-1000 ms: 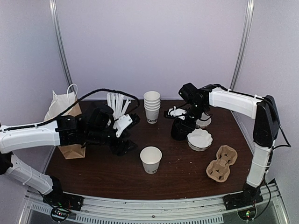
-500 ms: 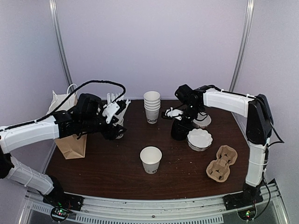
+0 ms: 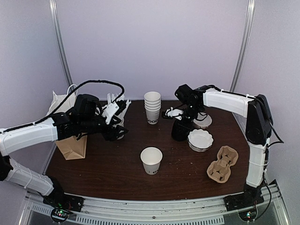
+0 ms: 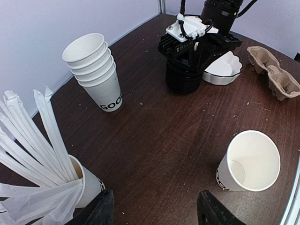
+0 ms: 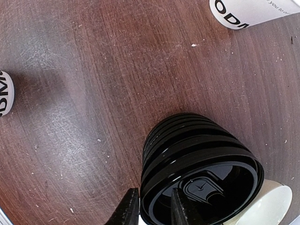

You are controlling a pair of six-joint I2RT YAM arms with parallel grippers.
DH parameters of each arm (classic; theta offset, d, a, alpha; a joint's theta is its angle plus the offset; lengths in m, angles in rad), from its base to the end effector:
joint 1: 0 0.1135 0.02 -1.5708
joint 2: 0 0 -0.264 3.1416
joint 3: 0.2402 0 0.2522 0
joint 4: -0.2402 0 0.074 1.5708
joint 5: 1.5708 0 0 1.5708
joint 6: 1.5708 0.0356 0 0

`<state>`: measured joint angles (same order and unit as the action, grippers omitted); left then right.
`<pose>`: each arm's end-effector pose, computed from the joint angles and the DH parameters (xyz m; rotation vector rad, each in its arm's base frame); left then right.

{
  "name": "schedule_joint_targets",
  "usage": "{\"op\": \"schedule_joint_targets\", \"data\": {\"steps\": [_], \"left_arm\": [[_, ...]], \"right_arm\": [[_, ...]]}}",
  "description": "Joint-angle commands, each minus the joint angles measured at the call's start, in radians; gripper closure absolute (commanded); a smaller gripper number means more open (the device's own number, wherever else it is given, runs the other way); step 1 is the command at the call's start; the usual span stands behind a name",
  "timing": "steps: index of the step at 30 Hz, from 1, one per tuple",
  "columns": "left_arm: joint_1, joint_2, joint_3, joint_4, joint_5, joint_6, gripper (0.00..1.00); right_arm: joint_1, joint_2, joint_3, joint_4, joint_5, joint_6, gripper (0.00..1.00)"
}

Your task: Pack the takeout coffee

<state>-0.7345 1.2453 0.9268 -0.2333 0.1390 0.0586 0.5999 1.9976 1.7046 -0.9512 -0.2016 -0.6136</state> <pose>0.2045 -0.1914 0.2866 0.9135 1.9636 -0.5430 0.3394 0.2408 0.2374 -1.6354 2.2744 0.2801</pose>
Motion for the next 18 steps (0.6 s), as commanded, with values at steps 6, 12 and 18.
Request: {"op": "schedule_joint_targets", "data": {"steps": [6,12,18], "left_arm": [[0.001,-0.009,-0.005,0.047,0.028,-0.006,0.36],[0.0,-0.003,-0.005,0.049,0.034,-0.01,0.36],[0.0,-0.012,-0.013,0.071,0.05,-0.014,0.36]], "right_arm": [[0.0,0.012,0.0,-0.004,0.025,0.023,0.75],[-0.002,-0.006,0.003,-0.006,0.034,0.03,0.83],[-0.002,-0.098,0.013,-0.046,-0.043,0.059,0.9]]}}
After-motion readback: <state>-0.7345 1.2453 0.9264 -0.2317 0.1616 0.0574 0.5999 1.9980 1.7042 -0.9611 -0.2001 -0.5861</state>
